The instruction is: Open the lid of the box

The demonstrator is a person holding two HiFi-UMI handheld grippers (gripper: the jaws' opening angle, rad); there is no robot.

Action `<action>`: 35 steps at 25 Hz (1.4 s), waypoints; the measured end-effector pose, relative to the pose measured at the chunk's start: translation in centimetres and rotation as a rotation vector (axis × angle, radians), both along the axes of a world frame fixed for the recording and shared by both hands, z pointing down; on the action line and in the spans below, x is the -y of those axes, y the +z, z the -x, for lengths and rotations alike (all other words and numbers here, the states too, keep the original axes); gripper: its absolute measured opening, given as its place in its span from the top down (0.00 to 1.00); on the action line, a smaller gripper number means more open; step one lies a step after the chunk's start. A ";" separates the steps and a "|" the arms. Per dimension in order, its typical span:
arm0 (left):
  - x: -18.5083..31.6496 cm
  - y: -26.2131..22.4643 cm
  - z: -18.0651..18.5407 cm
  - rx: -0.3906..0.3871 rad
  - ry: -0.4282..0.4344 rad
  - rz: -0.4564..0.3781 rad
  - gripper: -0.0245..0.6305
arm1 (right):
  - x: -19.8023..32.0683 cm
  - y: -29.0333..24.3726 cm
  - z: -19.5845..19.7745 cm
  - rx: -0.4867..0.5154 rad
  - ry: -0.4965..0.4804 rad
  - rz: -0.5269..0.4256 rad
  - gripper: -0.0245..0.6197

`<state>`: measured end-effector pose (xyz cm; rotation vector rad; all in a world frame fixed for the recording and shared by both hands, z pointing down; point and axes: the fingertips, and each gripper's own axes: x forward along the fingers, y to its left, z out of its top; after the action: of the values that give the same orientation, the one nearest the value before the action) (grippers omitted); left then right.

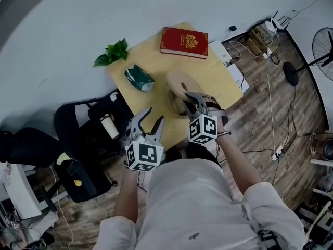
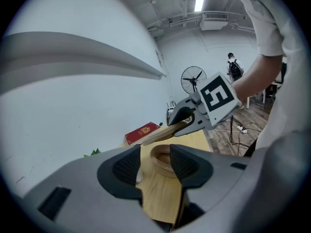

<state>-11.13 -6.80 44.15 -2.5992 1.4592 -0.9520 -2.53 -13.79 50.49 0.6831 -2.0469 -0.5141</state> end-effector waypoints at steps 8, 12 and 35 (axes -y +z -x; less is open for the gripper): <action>0.6 -1.3 0.4 0.000 -0.024 -0.035 0.68 | -0.2 -3.4 0.6 0.065 -0.020 -0.052 0.82; 1.0 -1.8 0.8 -0.004 -0.040 -0.046 0.68 | 0.1 -5.1 0.8 0.122 -0.018 -0.057 0.82; 2.4 -4.0 -0.1 -0.143 -0.067 -0.078 0.69 | 0.7 -11.3 -1.3 0.605 0.173 0.096 0.83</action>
<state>-11.04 -9.21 40.12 -2.6258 1.5907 -0.7120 -1.26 -14.51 39.21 1.0372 -2.5145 -0.1063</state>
